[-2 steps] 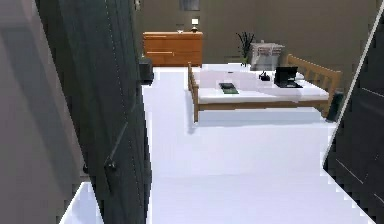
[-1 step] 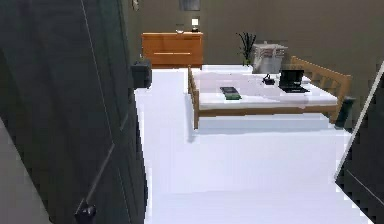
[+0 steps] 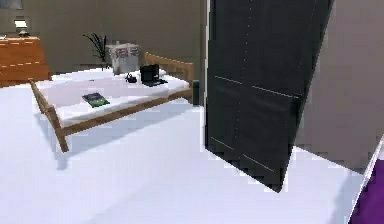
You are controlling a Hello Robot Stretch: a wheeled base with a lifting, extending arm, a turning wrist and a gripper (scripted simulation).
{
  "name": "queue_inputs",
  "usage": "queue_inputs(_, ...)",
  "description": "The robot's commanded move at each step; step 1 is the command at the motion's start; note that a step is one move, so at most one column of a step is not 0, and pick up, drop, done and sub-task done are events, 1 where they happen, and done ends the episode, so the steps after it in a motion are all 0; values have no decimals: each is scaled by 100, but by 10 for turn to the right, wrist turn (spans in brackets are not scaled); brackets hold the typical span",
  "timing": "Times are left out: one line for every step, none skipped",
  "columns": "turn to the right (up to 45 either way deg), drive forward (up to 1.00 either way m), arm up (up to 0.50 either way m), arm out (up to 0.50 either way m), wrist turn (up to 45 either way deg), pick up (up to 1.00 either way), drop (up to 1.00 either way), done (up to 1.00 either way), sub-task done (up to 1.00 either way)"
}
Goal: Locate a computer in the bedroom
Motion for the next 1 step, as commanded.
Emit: queue_inputs(0,40,0,0,0,0,0,0,0)
